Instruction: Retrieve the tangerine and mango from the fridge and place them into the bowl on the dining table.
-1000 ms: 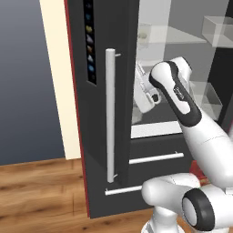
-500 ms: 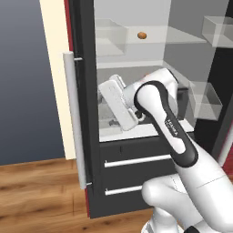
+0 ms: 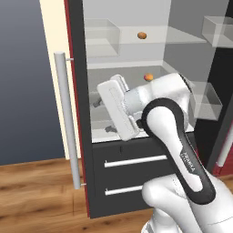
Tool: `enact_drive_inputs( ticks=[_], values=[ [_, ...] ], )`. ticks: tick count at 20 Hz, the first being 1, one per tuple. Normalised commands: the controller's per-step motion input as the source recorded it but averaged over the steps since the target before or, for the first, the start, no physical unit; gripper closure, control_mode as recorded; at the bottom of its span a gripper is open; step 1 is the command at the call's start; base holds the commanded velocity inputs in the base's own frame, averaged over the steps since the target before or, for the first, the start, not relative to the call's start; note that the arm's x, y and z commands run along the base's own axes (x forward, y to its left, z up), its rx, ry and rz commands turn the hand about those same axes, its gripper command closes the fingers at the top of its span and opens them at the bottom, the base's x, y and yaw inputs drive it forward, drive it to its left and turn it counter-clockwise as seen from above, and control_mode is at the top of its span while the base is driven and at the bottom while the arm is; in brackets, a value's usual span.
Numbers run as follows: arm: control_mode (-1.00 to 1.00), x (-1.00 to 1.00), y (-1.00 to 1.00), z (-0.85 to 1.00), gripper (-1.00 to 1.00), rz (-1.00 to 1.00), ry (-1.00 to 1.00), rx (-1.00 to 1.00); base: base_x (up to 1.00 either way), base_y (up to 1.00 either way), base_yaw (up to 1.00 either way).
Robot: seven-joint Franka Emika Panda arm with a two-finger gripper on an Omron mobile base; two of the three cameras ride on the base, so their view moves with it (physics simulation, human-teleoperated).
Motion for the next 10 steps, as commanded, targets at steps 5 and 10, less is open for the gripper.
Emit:
enact_drive_inputs(
  ticks=[5, 10],
  values=[
    [-1.00, -0.90, -0.72, 0.62, -1.00, -0.04, 0.00, -0.04, 0.00, 0.00, 0.00],
    [-1.00, -0.52, -0.95, 0.09, -1.00, 0.00, 0.01, -0.29, 0.00, 0.00, 0.00]
  ],
)
